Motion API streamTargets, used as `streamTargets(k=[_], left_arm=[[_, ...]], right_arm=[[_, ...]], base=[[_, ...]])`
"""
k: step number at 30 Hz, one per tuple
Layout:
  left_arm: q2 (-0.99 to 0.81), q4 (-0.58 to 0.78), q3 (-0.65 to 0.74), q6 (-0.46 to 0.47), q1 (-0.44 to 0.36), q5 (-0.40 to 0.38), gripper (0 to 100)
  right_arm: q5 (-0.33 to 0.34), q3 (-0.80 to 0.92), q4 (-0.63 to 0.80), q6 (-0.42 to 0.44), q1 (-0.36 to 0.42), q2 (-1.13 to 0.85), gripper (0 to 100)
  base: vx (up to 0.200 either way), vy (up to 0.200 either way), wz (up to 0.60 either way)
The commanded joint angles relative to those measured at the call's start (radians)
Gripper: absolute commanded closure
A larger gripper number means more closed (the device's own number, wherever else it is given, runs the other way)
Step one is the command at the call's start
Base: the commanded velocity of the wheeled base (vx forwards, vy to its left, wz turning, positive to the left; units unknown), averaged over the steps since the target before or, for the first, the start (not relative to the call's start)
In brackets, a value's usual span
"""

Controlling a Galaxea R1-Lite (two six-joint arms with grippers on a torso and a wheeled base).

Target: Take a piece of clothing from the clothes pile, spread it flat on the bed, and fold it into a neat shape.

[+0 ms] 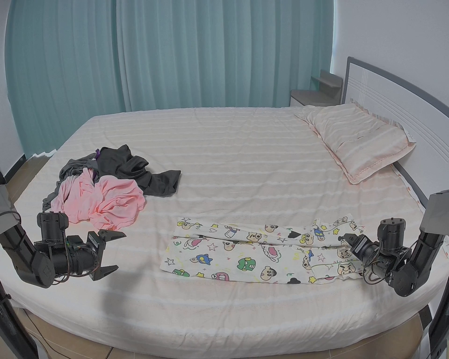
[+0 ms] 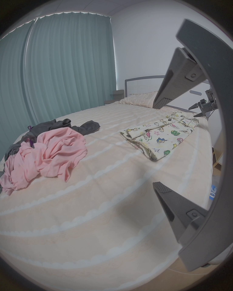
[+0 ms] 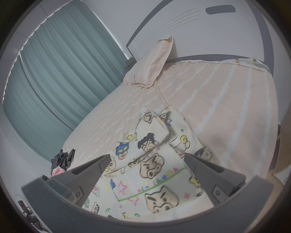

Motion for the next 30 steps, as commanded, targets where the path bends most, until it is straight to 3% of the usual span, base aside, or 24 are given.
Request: streamTargets(k=[1,9,16,21,26,30], left_arm=[[0.006,0.0,0.002,0.001,0.001,0.0,0],[-0.005,-0.011,0.026,0.01,-0.016,0.003,0],[-0.003,-0.041,0.034,0.01,-0.063,0.022,0],[0.006,-0.043,0.032,0.007,-0.163,0.097,0],[0.014,-0.067,0.025,0.007,-0.266,0.16,0],[0.107,-0.167,-0.029,0.015,-0.398,0.198,0]], right_arm=[[-0.001,0.001,-0.001,0.001,0.0,-0.01,0],[-0.001,-0.001,-0.001,0.002,0.0,-0.017,0],[0.0,0.001,-0.018,0.001,0.0,-0.045,0],[0.002,-0.001,-0.018,0.001,0.0,-0.043,0],[0.002,-0.001,-0.019,0.002,0.0,-0.045,0],[0.005,0.001,-0.021,0.005,0.017,-0.045,0]], base=[[0.0,0.0,0.0],[0.0,0.0,0.0],[0.2,0.0,0.0],[0.2,0.0,0.0],[0.0,0.0,0.0],[0.0,0.0,0.0]])
